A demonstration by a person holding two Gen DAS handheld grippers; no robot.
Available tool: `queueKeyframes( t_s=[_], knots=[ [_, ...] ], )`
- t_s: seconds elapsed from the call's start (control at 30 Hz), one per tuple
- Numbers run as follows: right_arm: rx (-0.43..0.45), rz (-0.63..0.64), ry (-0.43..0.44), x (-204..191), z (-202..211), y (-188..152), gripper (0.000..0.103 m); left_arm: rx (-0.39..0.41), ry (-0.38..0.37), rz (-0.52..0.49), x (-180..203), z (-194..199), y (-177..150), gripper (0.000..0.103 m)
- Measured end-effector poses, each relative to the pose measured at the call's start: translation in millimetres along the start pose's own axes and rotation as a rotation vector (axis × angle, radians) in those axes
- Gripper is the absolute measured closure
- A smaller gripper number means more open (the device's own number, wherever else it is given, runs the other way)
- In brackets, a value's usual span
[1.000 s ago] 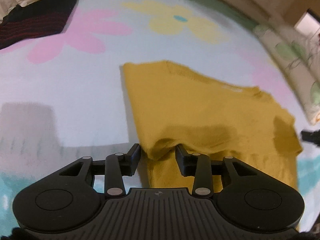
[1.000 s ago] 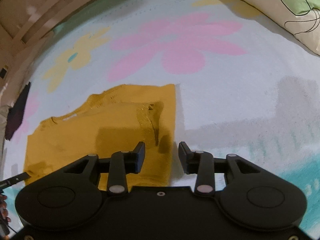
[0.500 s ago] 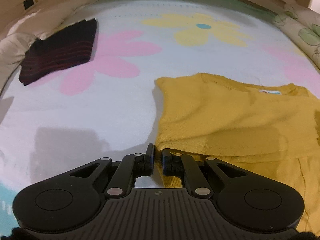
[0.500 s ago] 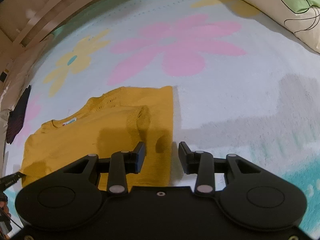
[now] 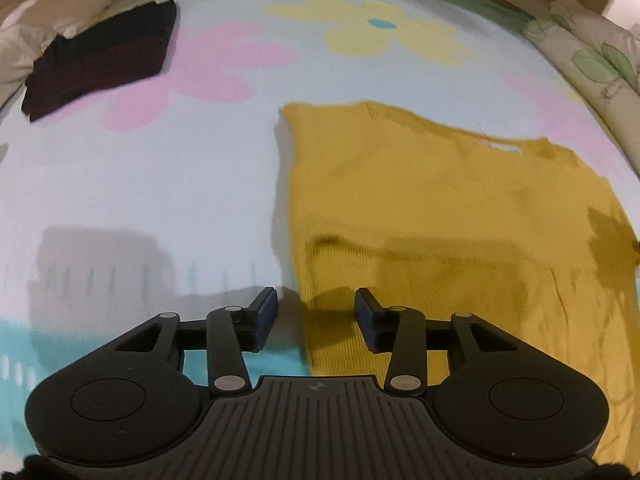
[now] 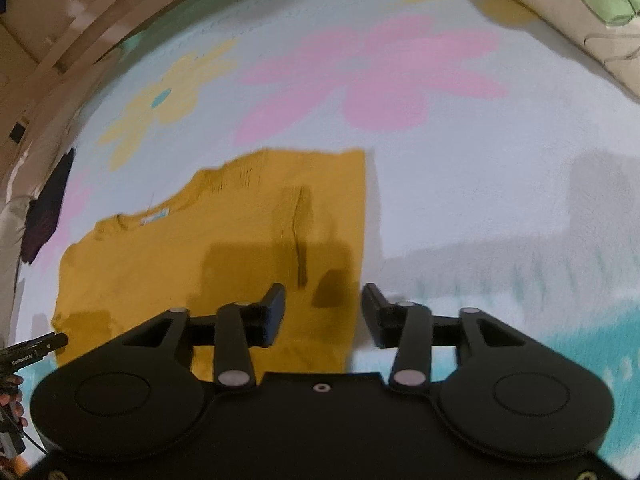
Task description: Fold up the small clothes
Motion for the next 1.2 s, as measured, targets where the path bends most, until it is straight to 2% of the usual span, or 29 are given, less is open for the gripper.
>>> queueKeyframes(
  t_s=[0.17,0.33,0.43,0.5,0.53,0.67,0.7,0.8,0.83,0.87,1.0,1.2],
  knots=[
    [-0.053,0.045,-0.023,3.2,0.6,-22.4,0.047,-0.024,-0.021,0.000,2.8,10.3,-19.1,0.062],
    [-0.095,0.080,0.000,-3.7,-4.0,-40.6,0.048,-0.050,-0.064,0.027,11.8,14.1,-32.4,0.062],
    [-0.103,0.131,-0.011,-15.6,-11.5,-49.0,0.050,-0.037,-0.027,-0.017,20.7,11.3,-33.6,0.062],
    [-0.079,0.202,-0.062,-26.8,-13.0,-51.3,0.090,-0.022,0.007,-0.033,23.6,10.5,-34.5,0.064],
    [-0.079,0.236,-0.090,-31.5,-14.4,-51.4,0.094,-0.013,0.029,-0.038,23.8,10.4,-35.1,0.065],
    [-0.067,0.284,-0.153,-35.7,-17.3,-51.4,0.095,0.028,0.124,-0.070,21.9,11.1,-37.1,0.065],
    [-0.063,0.286,-0.164,-34.9,-17.3,-51.1,0.095,0.032,0.124,-0.062,20.6,11.6,-37.7,0.064],
    [-0.061,0.276,-0.153,-31.5,-14.0,-50.8,0.092,0.035,0.080,0.017,13.4,19.6,-41.6,0.064],
    [-0.056,0.282,-0.146,-31.7,-11.8,-51.7,0.085,0.027,0.051,0.058,10.2,23.2,-44.3,0.064],
    [-0.053,0.284,-0.138,-32.0,-8.6,-52.7,0.083,0.019,0.020,0.100,7.3,27.4,-47.5,0.064],
    [-0.034,0.262,-0.095,-28.9,13.6,-58.9,0.082,-0.004,-0.072,0.247,-3.3,44.8,-70.3,0.063],
    [-0.043,0.225,-0.020,-29.2,45.7,-81.4,0.082,-0.026,-0.118,0.309,-11.1,72.3,-115.2,0.063]
  ],
)
Point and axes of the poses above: each gripper's, at about its wrist camera, not at the fingertips, and z roughly against the way its jaws point, x to its right, y to its top, the point moved 1 cm from there along -z, roughly the way its jaws point, and after that the axes turned 1 degree about x, right-handed, at the moved point
